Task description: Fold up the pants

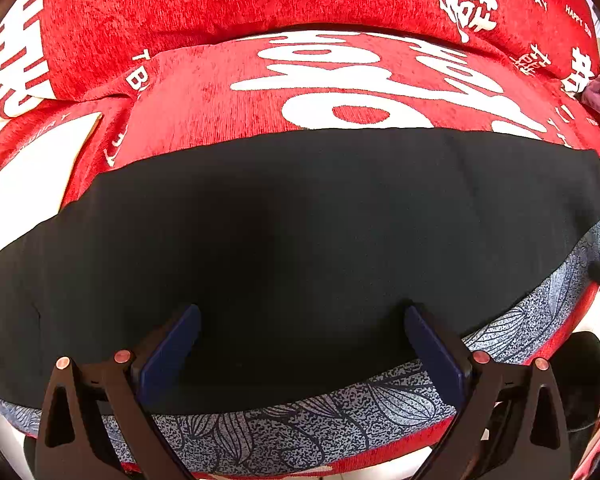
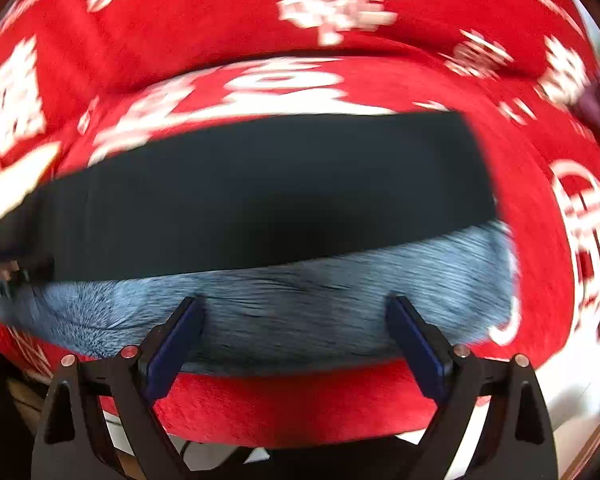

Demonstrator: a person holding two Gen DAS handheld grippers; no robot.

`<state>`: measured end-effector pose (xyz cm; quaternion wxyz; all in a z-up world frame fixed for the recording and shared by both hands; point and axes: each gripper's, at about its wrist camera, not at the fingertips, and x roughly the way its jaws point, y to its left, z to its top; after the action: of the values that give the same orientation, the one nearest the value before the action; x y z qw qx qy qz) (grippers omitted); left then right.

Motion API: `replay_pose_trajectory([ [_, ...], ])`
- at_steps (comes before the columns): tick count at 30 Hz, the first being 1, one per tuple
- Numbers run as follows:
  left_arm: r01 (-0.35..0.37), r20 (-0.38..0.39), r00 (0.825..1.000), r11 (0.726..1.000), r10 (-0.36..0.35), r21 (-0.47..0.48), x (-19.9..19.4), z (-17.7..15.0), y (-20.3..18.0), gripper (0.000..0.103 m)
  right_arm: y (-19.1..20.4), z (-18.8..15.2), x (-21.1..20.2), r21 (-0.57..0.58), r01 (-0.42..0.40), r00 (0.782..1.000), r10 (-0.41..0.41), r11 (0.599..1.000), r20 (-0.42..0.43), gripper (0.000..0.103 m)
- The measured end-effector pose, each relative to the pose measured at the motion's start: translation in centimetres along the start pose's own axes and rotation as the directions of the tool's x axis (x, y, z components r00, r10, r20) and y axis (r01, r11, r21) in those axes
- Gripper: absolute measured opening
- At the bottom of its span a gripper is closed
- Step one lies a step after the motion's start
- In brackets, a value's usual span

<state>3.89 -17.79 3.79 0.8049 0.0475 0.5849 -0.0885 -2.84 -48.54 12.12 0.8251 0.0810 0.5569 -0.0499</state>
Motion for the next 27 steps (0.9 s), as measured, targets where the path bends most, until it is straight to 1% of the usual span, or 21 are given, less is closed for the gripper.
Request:
replay_pose_trajectory([
  [4, -0.001, 0.008, 1.0, 1.0, 0.002, -0.006, -0.4, 0.1, 0.0, 0.102, -2.1, -0.1, -2.2, 0.053, 0.021, 0.999, -0.023, 0.998, 0.039, 0.095],
  [6, -0.006, 0.048, 0.999, 1.0, 0.007, -0.006, -1.1, 0.0, 0.4, 0.102, -1.4, 0.1, -3.2, 0.041, 0.007, 0.998, -0.01, 0.999, 0.069, 0.095],
  [7, -0.011, 0.061, 0.998, 1.0, 0.013, -0.019, -1.5, 0.0, 1.0, 0.102, -0.5, 0.4, -3.7, 0.014, -0.006, 0.996, 0.004, 1.0, 0.091, 0.095],
  [9, -0.005, 0.063, 0.998, 0.996, 0.011, -0.084, -1.8, 0.2, 3.3, 0.102, 1.8, 1.0, -4.2, -0.049, -0.021, 0.992, 0.027, 0.999, 0.119, 0.095],
  [11, -0.008, 0.032, 0.999, 0.982, 0.014, -0.188, -1.3, 0.2, 6.8, 0.102, 4.2, 1.7, -3.6, -0.103, -0.037, 0.991, 0.05, 0.994, 0.125, 0.095],
  [13, -0.046, 0.003, 0.999, 0.957, 0.049, -0.286, -0.9, -0.8, 10.8, 0.102, 6.2, 2.2, -2.7, -0.134, -0.071, 0.991, 0.085, 0.988, 0.107, 0.095],
  [16, -0.118, -0.016, 0.993, 0.923, 0.12, -0.365, -1.4, -3.4, 15.7, 0.102, 8.1, 2.5, -1.5, -0.154, -0.103, 0.99, 0.117, 0.983, 0.083, 0.095],
  [18, -0.128, -0.013, 0.991, 0.902, 0.135, -0.413, -2.1, -5.4, 18.9, 0.102, 9.3, 2.5, -0.8, -0.169, -0.108, 0.99, 0.121, 0.98, 0.069, 0.095],
  [20, -0.149, 0.001, 0.986, 0.878, 0.168, -0.455, -3.4, -7.1, 21.7, 0.102, 9.7, 2.1, -0.4, -0.176, -0.102, 0.992, 0.113, 0.979, 0.055, 0.095],
  [21, -0.176, 0.0, 0.98, 0.862, 0.2, -0.475, -4.1, -7.6, 23.0, 0.102, 9.8, 2.1, -0.2, -0.175, -0.099, 0.993, 0.109, 0.98, 0.05, 0.095],
  [23, -0.266, -0.051, 0.958, 0.807, 0.283, -0.527, -4.8, -8.8, 25.4, 0.101, 10.0, 2.1, -0.2, -0.164, -0.098, 0.993, 0.107, 0.982, 0.045, 0.096],
  [24, -0.218, -0.043, 0.971, 0.797, 0.235, -0.564, -5.0, -9.3, 26.4, 0.101, 10.3, 2.1, -0.3, -0.161, -0.11, 0.992, 0.119, 0.981, 0.048, 0.096],
  [25, -0.2, -0.042, 0.974, 0.764, 0.221, -0.613, -5.4, -9.8, 26.9, 0.101, 10.8, 2.1, -0.4, -0.169, -0.13, 0.989, 0.14, 0.977, 0.051, 0.096],
  [26, -0.208, -0.036, 0.969, 0.733, 0.243, -0.648, -5.9, -10.3, 26.8, 0.101, 11.6, 2.0, -0.3, -0.187, -0.144, 0.987, 0.155, 0.972, 0.048, 0.096],
  [27, -0.186, -0.006, 0.97, 0.731, 0.241, -0.657, -6.3, -10.4, 26.2, 0.101, 12.3, 2.0, -0.1, -0.208, -0.149, 0.986, 0.16, 0.967, 0.04, 0.096],
])
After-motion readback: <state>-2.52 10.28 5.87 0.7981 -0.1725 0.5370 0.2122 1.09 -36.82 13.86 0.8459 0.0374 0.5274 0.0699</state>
